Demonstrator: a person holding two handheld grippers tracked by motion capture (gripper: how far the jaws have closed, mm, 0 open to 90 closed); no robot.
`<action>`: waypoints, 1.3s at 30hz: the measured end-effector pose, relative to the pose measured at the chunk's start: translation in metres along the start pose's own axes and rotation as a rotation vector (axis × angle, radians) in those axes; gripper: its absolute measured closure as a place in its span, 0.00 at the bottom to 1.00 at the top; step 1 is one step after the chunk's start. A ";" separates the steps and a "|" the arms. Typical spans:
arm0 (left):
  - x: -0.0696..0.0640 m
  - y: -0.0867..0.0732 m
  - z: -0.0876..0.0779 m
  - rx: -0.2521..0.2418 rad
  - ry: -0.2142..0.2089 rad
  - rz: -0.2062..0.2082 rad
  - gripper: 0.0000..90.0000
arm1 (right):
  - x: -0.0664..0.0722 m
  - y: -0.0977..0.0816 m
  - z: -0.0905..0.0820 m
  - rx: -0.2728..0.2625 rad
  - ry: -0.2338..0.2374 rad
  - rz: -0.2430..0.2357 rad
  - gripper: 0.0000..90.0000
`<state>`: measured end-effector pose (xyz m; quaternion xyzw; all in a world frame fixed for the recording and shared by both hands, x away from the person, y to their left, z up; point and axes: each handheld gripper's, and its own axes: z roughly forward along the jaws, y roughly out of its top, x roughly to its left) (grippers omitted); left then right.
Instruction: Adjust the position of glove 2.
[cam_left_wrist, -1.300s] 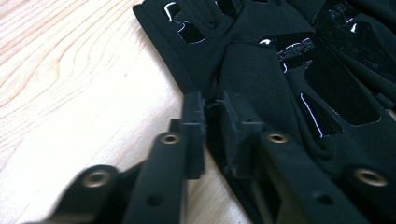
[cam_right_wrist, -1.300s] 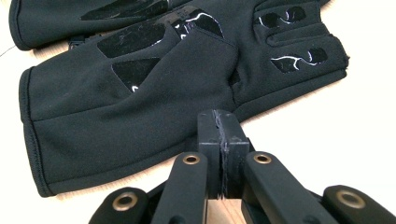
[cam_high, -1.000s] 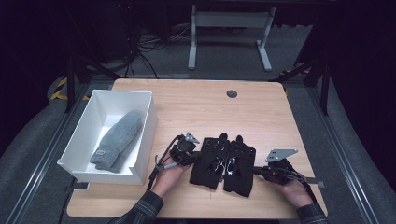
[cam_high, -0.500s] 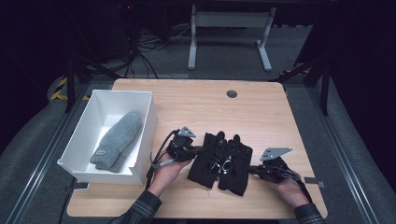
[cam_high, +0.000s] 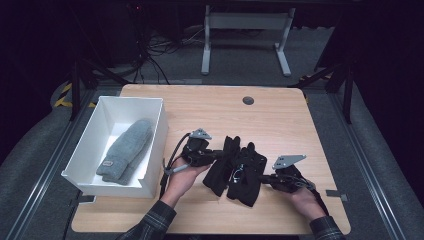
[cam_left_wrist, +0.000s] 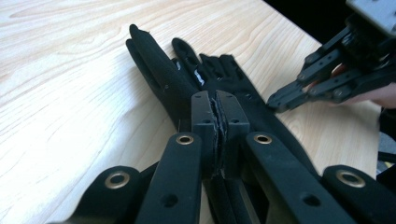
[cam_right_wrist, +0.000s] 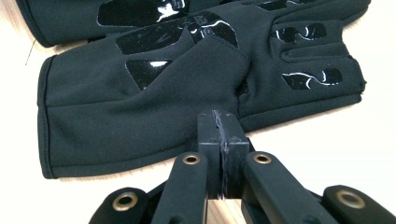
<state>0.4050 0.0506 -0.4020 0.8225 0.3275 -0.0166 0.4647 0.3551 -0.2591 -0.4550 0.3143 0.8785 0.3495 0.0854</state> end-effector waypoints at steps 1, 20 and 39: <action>0.000 0.001 0.000 -0.003 -0.002 -0.001 0.97 | 0.000 0.001 0.001 0.000 -0.001 -0.002 1.00; -0.002 0.013 0.005 -0.030 -0.033 -0.014 0.97 | 0.002 0.011 0.013 0.001 0.003 -0.015 1.00; -0.016 0.019 0.028 0.011 -0.064 0.015 0.98 | 0.006 0.023 0.026 -0.009 0.013 -0.033 1.00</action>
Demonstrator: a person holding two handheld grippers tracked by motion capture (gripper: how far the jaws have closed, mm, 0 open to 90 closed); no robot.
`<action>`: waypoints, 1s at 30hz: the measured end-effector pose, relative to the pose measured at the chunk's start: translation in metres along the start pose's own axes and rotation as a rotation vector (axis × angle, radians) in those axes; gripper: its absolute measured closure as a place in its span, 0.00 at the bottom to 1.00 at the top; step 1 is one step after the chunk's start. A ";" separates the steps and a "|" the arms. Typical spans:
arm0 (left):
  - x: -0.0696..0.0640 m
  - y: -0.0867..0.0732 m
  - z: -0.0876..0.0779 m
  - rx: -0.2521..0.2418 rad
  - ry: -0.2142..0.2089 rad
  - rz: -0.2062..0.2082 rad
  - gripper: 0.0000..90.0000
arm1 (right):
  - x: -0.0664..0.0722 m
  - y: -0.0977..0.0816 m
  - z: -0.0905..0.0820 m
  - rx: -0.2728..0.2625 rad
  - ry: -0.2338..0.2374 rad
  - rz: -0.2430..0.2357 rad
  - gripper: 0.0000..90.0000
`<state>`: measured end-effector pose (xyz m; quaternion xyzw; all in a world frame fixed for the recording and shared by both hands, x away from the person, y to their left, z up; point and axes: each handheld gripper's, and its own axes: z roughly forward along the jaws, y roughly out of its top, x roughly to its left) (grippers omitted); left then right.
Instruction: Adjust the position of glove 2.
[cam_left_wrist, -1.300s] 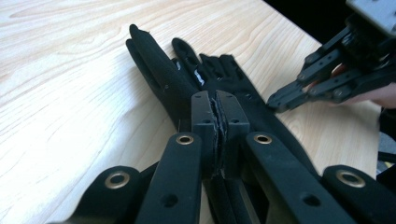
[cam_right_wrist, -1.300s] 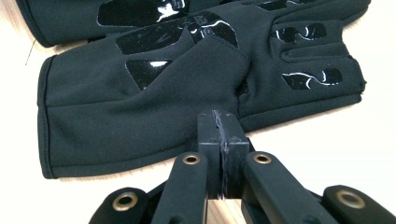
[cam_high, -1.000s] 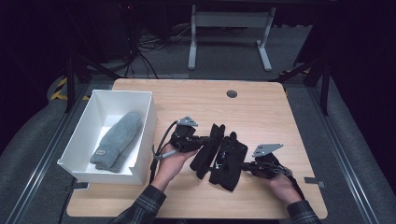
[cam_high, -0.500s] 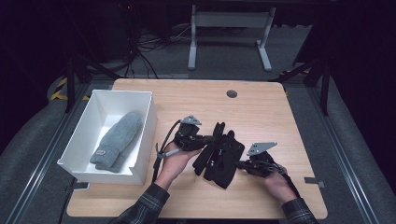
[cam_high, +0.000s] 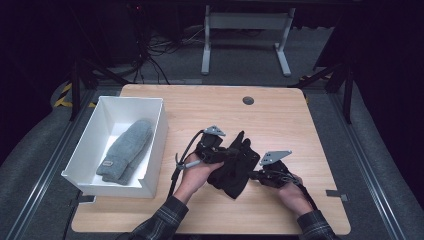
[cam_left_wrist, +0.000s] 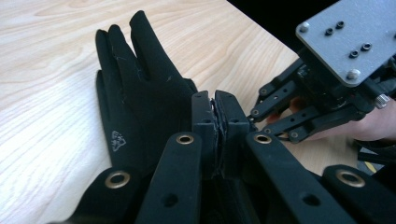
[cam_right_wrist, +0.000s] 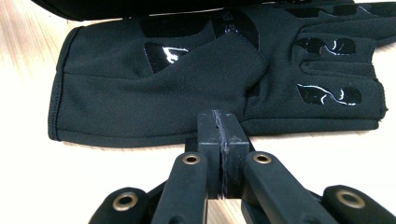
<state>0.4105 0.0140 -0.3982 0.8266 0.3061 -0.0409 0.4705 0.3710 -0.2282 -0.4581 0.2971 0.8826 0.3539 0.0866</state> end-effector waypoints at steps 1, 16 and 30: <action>0.000 0.000 0.000 0.000 0.000 0.000 0.98 | 0.000 0.000 0.000 0.000 0.000 0.000 1.00; -0.004 -0.009 0.021 0.063 -0.006 0.008 0.98 | 0.005 0.010 0.012 -0.024 0.013 -0.014 1.00; -0.008 -0.025 0.053 0.148 0.000 0.034 0.95 | 0.000 0.004 -0.005 -0.040 -0.024 0.003 1.00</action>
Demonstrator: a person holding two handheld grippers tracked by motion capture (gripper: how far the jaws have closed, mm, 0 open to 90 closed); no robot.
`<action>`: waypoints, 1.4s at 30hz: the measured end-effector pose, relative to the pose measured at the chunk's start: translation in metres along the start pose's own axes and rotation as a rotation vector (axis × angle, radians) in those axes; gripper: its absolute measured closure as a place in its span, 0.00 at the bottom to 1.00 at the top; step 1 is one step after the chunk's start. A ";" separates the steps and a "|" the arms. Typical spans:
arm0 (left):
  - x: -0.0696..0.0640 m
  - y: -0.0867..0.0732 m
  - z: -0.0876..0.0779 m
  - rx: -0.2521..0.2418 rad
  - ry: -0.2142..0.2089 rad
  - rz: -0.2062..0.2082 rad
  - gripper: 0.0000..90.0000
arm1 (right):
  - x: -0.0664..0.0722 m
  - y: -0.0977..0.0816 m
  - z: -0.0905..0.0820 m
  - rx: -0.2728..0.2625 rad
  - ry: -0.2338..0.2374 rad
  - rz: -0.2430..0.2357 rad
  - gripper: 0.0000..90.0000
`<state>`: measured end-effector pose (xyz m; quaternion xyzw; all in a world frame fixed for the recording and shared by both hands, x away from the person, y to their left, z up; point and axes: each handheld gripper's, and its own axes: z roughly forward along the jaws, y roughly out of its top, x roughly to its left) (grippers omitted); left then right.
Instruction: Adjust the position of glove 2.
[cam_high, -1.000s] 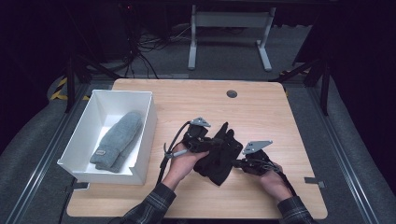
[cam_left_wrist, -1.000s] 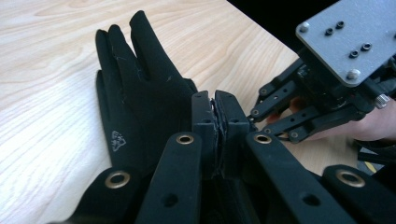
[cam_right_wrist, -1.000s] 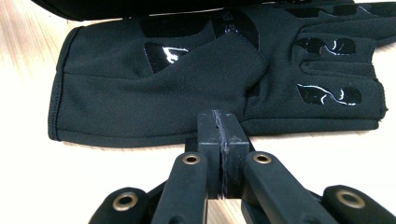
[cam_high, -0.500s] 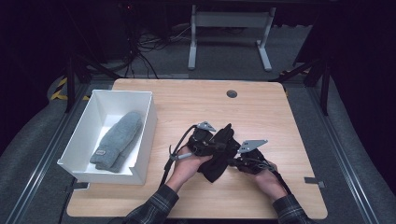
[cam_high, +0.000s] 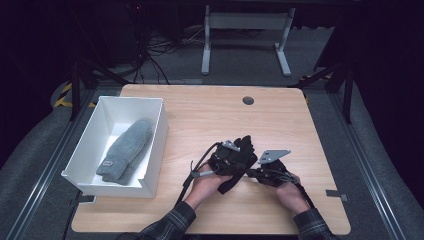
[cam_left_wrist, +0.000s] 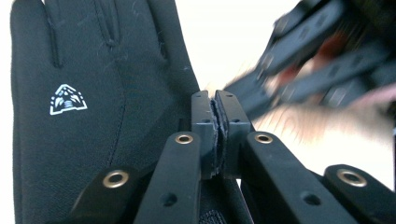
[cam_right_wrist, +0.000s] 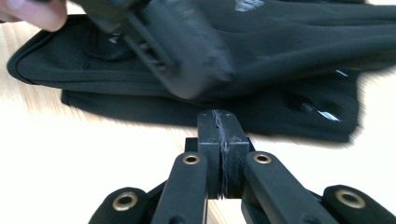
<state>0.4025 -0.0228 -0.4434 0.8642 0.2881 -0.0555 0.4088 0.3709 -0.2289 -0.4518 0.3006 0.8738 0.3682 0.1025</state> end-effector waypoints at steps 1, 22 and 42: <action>0.000 0.000 0.001 0.006 -0.008 0.006 0.93 | -0.003 -0.002 -0.005 -0.008 -0.014 0.010 0.99; -0.008 -0.008 0.005 0.124 0.044 0.060 1.00 | -0.046 -0.058 -0.064 -0.029 -0.217 0.156 0.35; 0.000 -0.027 -0.033 0.181 0.108 0.118 0.99 | -0.047 -0.061 -0.051 0.008 -0.216 0.141 0.28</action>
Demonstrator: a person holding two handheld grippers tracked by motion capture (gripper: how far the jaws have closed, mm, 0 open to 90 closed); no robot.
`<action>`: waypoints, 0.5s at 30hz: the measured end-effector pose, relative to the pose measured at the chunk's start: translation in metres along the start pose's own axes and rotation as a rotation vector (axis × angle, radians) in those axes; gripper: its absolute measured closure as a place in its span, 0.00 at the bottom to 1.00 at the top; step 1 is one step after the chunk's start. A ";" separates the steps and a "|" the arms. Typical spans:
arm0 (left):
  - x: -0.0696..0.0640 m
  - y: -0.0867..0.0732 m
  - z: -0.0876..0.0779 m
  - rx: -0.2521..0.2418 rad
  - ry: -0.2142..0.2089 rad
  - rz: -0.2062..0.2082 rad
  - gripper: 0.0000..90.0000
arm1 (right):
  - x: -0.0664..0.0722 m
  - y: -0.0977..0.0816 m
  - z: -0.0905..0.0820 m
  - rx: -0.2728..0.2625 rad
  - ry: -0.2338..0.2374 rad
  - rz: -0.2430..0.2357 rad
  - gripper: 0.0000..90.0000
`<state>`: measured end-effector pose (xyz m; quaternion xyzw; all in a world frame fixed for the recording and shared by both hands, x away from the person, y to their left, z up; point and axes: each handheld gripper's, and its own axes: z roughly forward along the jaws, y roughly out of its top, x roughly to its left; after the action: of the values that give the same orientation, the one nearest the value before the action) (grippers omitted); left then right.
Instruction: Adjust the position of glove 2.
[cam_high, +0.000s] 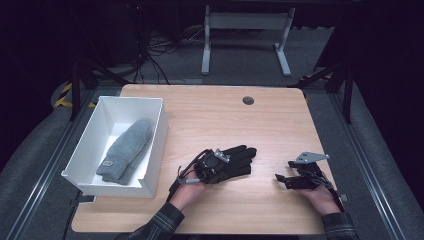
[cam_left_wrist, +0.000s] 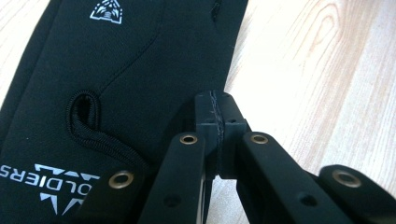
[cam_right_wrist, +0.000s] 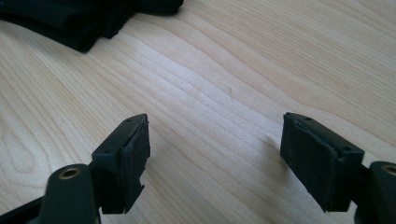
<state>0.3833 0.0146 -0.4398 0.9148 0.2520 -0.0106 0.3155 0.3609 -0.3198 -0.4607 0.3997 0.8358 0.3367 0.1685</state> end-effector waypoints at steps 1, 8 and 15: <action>-0.001 0.001 -0.002 0.000 -0.002 0.007 0.98 | 0.000 0.000 0.000 0.002 0.000 0.000 0.27; 0.002 0.008 -0.022 -0.049 0.016 0.071 0.73 | 0.000 -0.002 0.001 -0.001 -0.003 -0.007 0.24; 0.018 0.021 -0.029 -0.051 0.032 0.133 0.43 | -0.001 -0.003 0.003 -0.014 -0.011 -0.017 0.19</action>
<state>0.4046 0.0258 -0.4079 0.9213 0.1956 0.0312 0.3345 0.3610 -0.3205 -0.4652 0.3934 0.8357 0.3391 0.1786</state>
